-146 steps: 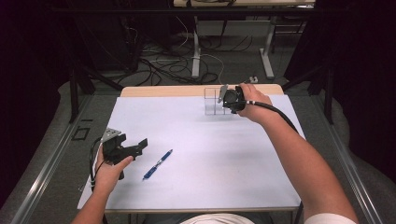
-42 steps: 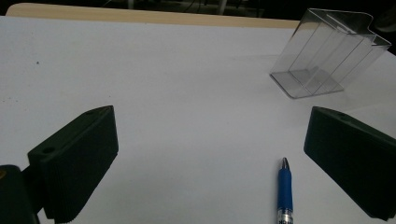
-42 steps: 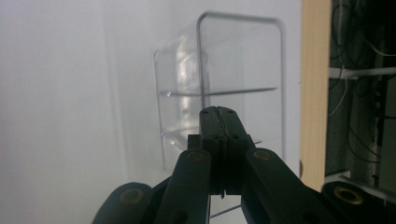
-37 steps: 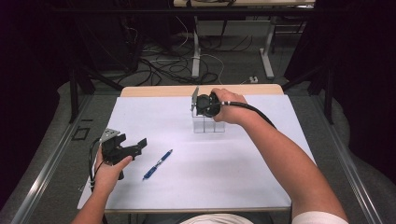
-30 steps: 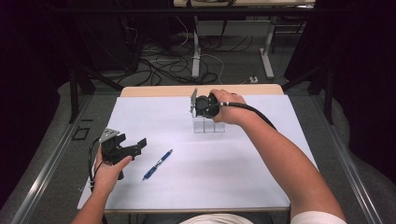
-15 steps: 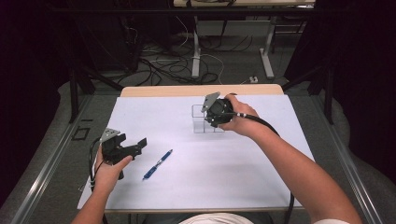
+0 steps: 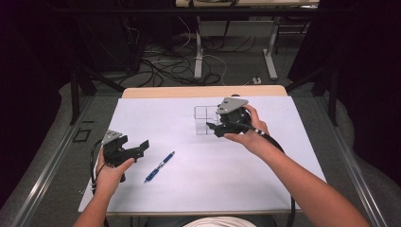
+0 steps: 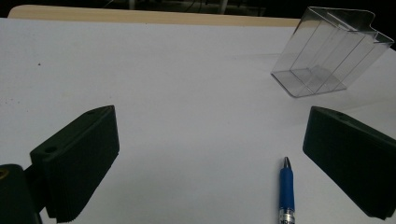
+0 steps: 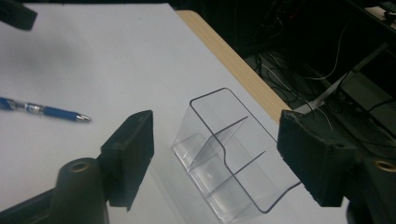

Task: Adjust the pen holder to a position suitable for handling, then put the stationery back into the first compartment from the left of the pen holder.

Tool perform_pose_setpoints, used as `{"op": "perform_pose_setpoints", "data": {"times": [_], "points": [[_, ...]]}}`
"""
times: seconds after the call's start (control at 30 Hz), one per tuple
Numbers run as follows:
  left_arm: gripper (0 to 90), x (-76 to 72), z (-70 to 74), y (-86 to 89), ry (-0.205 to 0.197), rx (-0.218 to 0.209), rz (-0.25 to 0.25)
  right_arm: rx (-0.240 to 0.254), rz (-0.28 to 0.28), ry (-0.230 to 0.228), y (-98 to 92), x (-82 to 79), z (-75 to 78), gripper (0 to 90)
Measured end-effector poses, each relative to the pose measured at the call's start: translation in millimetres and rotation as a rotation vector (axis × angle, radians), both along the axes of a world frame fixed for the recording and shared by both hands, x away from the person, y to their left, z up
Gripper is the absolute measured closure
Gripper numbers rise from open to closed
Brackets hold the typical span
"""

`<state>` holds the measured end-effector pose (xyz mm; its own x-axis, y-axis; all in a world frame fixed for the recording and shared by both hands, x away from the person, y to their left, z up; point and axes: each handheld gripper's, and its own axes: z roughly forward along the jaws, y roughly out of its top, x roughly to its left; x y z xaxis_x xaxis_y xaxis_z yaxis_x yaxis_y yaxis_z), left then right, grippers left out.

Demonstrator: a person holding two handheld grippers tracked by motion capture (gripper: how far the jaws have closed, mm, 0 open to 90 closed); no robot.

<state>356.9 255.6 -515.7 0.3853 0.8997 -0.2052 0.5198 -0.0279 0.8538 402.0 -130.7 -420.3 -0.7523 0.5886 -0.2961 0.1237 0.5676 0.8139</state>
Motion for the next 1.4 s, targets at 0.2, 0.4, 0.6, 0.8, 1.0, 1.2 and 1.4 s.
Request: {"op": "perform_pose_setpoints", "data": {"times": [0.2, 0.4, 0.6, 0.8, 1.0, 1.2, 1.4], "points": [[3.8, -0.9, 0.1, -1.7, 0.003, 0.010, -0.004, 0.104, -0.046, -0.072, -20.0, -16.6, 0.7, 17.0], [3.9, -1.8, 0.1, -3.9, 0.005, 0.017, -0.010, 0.183, -0.144, -0.067, -45.6, -28.4, -6.6, 9.8], [3.9, -1.9, -0.6, -6.0, 0.006, 0.026, -0.011, 0.247, -0.257, -0.008, -77.1, -31.7, -28.4, 3.3], [3.9, -3.0, 0.6, -7.2, 0.002, 0.026, -0.011, 0.312, -0.372, 0.079, -114.6, -39.1, -51.6, 6.1], [3.9, -3.9, 1.2, -9.8, 0.004, 0.041, -0.015, 0.309, -0.432, 0.140, -135.7, -44.7, -64.3, 9.0], [4.4, -4.2, 2.6, -12.6, -0.004, 0.070, -0.028, 0.330, -0.454, 0.150, -145.0, -49.9, -74.2, 5.1], [6.1, -5.0, 5.9, -13.6, -0.011, 0.069, -0.034, 0.301, -0.476, 0.134, -148.1, -51.9, -74.7, 0.0]]}}
